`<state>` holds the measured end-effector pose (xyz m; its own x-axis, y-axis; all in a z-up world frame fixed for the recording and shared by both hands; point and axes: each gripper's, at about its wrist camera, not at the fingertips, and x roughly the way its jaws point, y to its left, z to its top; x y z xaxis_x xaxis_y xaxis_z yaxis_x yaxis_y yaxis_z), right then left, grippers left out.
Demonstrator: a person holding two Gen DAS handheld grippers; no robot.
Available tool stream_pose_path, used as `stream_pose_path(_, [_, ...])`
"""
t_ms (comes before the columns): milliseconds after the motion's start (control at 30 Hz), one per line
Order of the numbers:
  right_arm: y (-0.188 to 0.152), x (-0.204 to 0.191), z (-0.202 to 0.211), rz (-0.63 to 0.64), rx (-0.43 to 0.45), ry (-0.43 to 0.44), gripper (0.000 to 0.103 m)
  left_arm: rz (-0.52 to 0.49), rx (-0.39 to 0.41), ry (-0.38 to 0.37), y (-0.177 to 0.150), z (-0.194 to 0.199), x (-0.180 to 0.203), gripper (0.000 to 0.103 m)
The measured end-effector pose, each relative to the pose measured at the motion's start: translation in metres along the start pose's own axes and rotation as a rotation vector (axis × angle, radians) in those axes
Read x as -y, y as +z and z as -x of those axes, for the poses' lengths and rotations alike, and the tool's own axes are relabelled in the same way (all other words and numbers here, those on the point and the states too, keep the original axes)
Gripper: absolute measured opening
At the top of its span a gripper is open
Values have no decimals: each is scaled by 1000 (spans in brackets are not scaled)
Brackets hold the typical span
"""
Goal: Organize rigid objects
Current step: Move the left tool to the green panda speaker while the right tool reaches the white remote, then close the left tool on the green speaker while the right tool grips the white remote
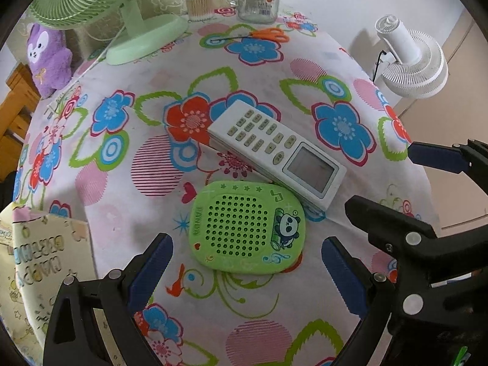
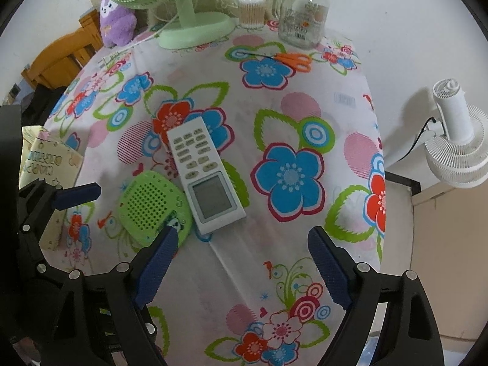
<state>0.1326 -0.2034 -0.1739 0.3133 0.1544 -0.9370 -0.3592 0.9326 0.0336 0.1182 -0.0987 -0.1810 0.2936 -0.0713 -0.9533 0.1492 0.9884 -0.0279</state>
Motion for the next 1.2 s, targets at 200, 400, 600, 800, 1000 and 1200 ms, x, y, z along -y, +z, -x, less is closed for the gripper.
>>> stream_pose_path(200, [0, 5, -14, 3, -25, -1, 89, -14, -20, 4, 2, -14, 2, 99])
stream_pose_path(400, [0, 7, -23, 2, -44, 3, 89, -39, -33, 11, 3, -25, 6, 99])
stream_pose_path(600, [0, 9, -30, -2, -60, 5, 89, -46, -33, 12, 3, -30, 7, 100])
stream_pose_path(800, [1, 9, -35, -4, -72, 5, 89, -57, -20, 12, 3, -32, 8, 102])
stream_pose_path(1000, [4, 7, -36, -6, -71, 10, 89, -39, -8, 2, 3, -31, 6, 95])
stream_pose_path(1200, [11, 0, -35, 18, -61, 18, 89, -9, -12, -5, 3, -25, -6, 95])
